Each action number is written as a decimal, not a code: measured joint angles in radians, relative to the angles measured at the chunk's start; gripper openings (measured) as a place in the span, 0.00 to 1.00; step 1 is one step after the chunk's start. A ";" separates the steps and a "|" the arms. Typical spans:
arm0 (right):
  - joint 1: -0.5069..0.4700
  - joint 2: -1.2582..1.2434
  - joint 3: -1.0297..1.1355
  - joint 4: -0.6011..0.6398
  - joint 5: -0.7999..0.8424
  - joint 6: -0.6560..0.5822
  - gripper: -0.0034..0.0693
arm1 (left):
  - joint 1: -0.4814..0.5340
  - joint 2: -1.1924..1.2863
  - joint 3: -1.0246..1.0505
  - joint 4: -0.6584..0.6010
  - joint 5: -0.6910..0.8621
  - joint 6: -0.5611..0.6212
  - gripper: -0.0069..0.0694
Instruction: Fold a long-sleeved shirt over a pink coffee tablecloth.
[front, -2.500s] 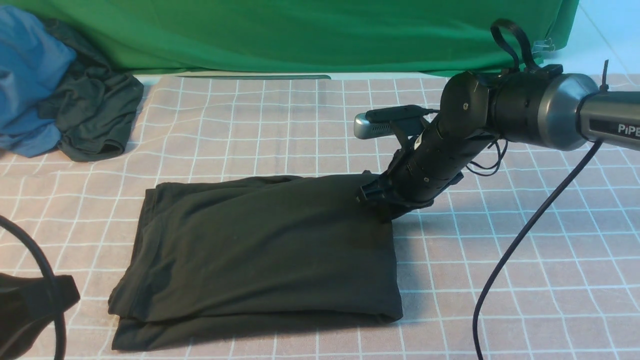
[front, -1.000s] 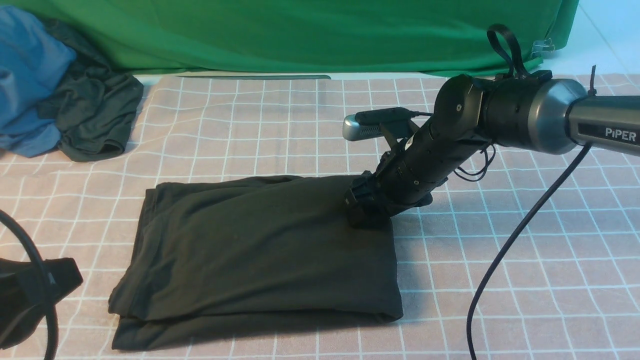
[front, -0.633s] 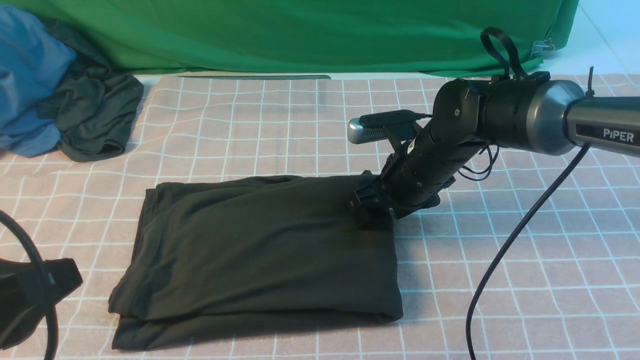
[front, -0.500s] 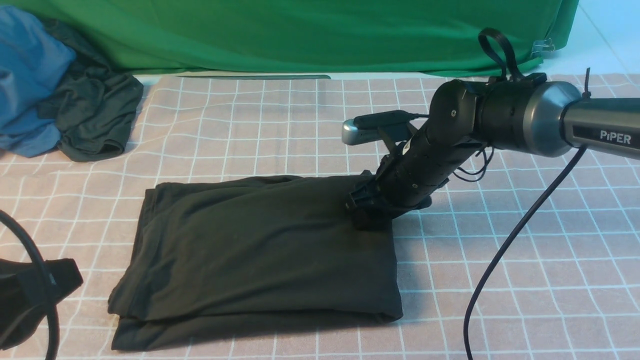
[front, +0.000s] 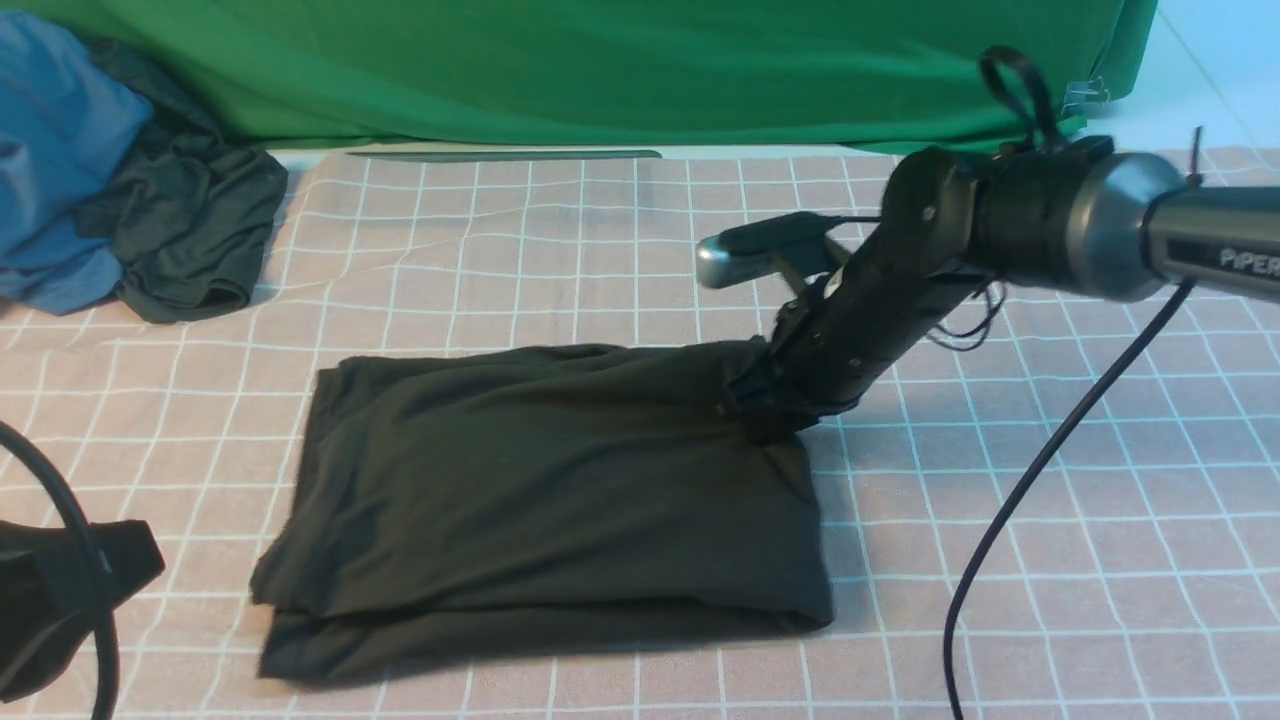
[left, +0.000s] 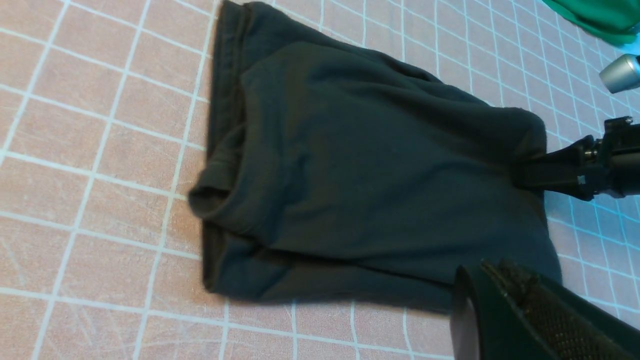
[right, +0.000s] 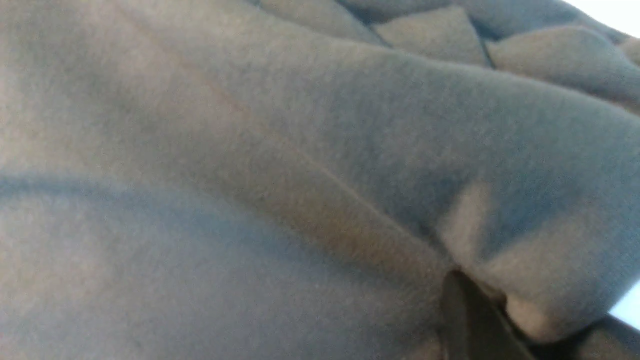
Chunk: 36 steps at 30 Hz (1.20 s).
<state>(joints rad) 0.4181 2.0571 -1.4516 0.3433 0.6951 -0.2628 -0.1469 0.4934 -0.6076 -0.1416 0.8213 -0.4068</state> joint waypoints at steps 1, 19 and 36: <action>-0.023 -0.006 0.000 -0.007 0.010 0.000 0.24 | 0.000 0.000 0.000 0.000 -0.001 0.000 0.13; -0.097 -0.046 -0.057 -0.139 0.235 0.025 0.62 | 0.000 0.000 0.000 0.003 -0.041 -0.020 0.13; -0.097 -0.869 -0.055 -0.255 0.251 0.082 0.10 | 0.000 0.302 0.000 -0.175 -0.058 0.122 0.13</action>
<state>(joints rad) 0.3209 1.1879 -1.5065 0.0881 0.9463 -0.1810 -0.1469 0.7950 -0.6076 -0.3162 0.7631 -0.2849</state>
